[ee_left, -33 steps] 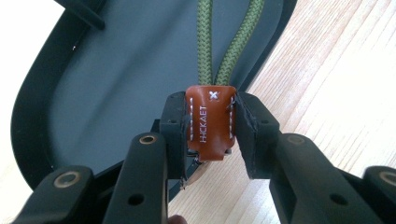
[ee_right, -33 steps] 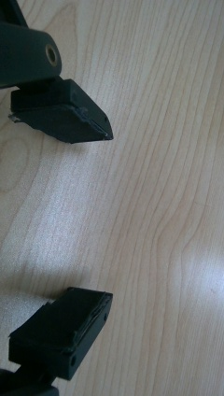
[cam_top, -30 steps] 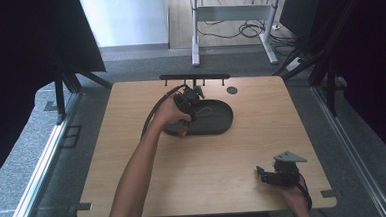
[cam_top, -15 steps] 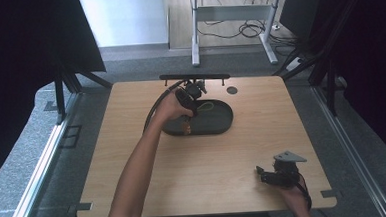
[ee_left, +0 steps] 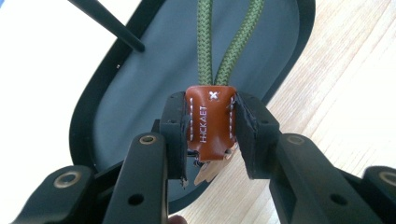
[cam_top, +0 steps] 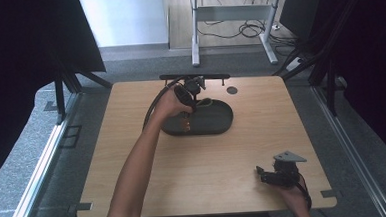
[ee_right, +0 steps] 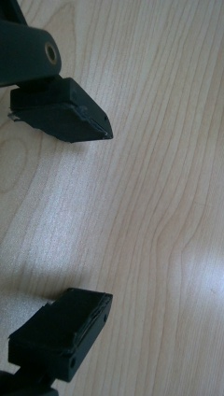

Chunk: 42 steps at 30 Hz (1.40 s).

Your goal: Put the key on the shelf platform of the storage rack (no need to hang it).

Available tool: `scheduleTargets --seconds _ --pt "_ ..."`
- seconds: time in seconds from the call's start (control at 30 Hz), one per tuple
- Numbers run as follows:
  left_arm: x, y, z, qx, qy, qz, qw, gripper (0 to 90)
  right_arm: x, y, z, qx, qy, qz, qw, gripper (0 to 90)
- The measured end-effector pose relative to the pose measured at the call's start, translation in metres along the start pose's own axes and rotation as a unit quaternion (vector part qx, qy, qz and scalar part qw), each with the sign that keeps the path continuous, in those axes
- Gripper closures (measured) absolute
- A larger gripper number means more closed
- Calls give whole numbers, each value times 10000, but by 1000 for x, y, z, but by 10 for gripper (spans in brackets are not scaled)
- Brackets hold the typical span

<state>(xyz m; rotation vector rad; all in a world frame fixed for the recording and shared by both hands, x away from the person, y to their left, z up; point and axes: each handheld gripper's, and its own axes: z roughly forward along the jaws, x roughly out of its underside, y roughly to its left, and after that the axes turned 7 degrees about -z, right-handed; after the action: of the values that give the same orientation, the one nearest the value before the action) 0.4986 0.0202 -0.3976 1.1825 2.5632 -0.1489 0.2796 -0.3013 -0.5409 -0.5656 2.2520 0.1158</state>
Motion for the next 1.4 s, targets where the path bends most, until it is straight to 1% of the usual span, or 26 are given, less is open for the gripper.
scheduleTargets --seconds 0.17,0.2,0.27,0.33,0.47,0.6,0.73,0.8,0.87,0.93,0.97,1.07,1.1,1.17,1.23,1.3,1.4 --pt "1 -1 5 30 83 2 10000 663 0 0 0 0 0 1 10000 183" --pt "2 -2 10 54 122 -11 9999 663 0 0 0 0 0 2 10000 183" --pt "3 -1 15 67 156 -11 9999 663 0 0 0 0 0 2 10000 183" --pt "4 -1 18 76 150 -52 9998 663 0 0 0 0 0 2 10000 183" --pt "5 1 20 61 176 -55 9998 663 0 0 0 -1 1 3 10000 183" --pt "6 1 21 50 142 -77 9999 663 0 0 0 0 0 1 10000 182" --pt "6 1 22 75 184 -68 9998 663 0 0 0 0 0 2 10000 182" --pt "6 -1 25 121 209 -64 9997 663 0 0 0 0 1 2 10000 183" --pt "7 -2 28 114 206 -58 9997 663 0 0 0 3 -3 -5 10000 183" --pt "7 -1 29 59 183 -55 9998 664 0 0 0 1 0 2 10000 183" --pt "7 -1 29 52 159 -87 9998 664 0 0 0 3 -4 -7 10000 183" --pt "5 1 25 -3 165 -76 9998 664 0 0 0 -1 1 3 10000 183" --pt "2 3 18 -55 62 -105 9999 664 0 0 0 0 1 3 10000 182" --pt "-2 5 11 -115 -14 -101 9999 665 0 0 0 1 -1 1 10000 182" --pt "-5 6 6 -130 -42 -100 9999 665 0 0 0 0 0 1 10000 182" --pt "-6 5 5 -118 -64 -101 9999 665 0 0 0 0 0 1 10000 182" --pt "-5 3 13 -107 -17 -71 9999 665 0 0 0 -1 0 3 10000 182"
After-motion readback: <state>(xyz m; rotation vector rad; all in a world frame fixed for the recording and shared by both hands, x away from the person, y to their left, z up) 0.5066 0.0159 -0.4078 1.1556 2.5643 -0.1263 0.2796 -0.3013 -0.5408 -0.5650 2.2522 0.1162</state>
